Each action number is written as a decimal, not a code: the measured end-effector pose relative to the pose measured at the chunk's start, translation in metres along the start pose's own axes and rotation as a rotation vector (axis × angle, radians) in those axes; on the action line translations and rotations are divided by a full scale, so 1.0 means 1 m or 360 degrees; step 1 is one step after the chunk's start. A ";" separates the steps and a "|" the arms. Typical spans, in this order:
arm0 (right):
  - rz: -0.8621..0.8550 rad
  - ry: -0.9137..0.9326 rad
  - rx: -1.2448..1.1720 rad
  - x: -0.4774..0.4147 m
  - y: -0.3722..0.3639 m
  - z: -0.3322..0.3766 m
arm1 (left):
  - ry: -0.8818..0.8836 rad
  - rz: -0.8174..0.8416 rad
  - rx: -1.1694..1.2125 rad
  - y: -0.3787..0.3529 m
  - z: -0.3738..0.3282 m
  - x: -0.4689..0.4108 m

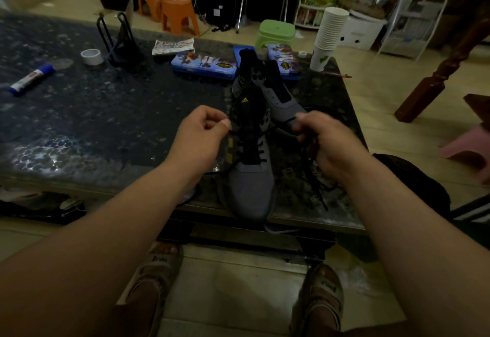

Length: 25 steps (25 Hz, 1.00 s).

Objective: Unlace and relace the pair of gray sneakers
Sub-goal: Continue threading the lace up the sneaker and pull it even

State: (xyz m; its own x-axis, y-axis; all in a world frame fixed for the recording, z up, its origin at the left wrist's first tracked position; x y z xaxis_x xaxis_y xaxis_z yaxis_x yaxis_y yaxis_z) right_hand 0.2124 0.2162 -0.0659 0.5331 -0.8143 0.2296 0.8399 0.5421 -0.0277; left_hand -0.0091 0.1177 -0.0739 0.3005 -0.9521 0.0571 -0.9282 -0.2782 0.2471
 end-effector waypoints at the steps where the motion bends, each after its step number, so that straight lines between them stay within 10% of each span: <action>1: -0.0121 0.0023 -0.0445 -0.001 0.009 0.001 | -0.0009 -0.0076 -0.0125 -0.002 0.004 0.007; 3: -0.0165 0.0138 -0.1290 -0.003 0.018 0.001 | 0.0002 -0.0091 -0.0436 -0.014 0.015 0.023; 5: -0.0104 0.0131 -0.1360 0.000 0.013 0.007 | 0.0106 0.0070 -0.0710 -0.029 0.025 0.036; 8: 0.0216 -0.0096 0.0610 0.004 -0.007 0.003 | 0.0173 0.0138 -0.0809 -0.033 0.035 0.038; 10: 0.0438 -0.0089 0.1257 0.004 -0.026 -0.008 | 0.0177 0.0166 -0.0779 -0.029 0.036 0.034; 18: -0.0318 0.0003 -0.0852 -0.002 0.034 -0.014 | 0.0221 0.0161 -0.0840 -0.030 0.033 0.033; 25: -0.0475 -0.0011 -0.1210 -0.003 0.042 -0.024 | 0.0206 0.0144 -0.0857 -0.028 0.040 0.030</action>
State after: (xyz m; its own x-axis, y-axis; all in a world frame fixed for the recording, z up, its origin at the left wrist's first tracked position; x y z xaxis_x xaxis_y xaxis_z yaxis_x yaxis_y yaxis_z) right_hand 0.2482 0.2365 -0.0910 0.2772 -0.8996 0.3375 0.7875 0.0114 -0.6163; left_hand 0.0166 0.0921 -0.1179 0.2805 -0.9364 0.2108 -0.7188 -0.0594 0.6927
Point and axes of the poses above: each hand's wrist, its own x-axis away from the middle knuckle, its own y-axis out of the back of the hand, z = x × y, the point moved 5 cm from there along -x, towards the middle knuckle, and after that the axes turned 15 degrees about z, right-handed, at the moved point
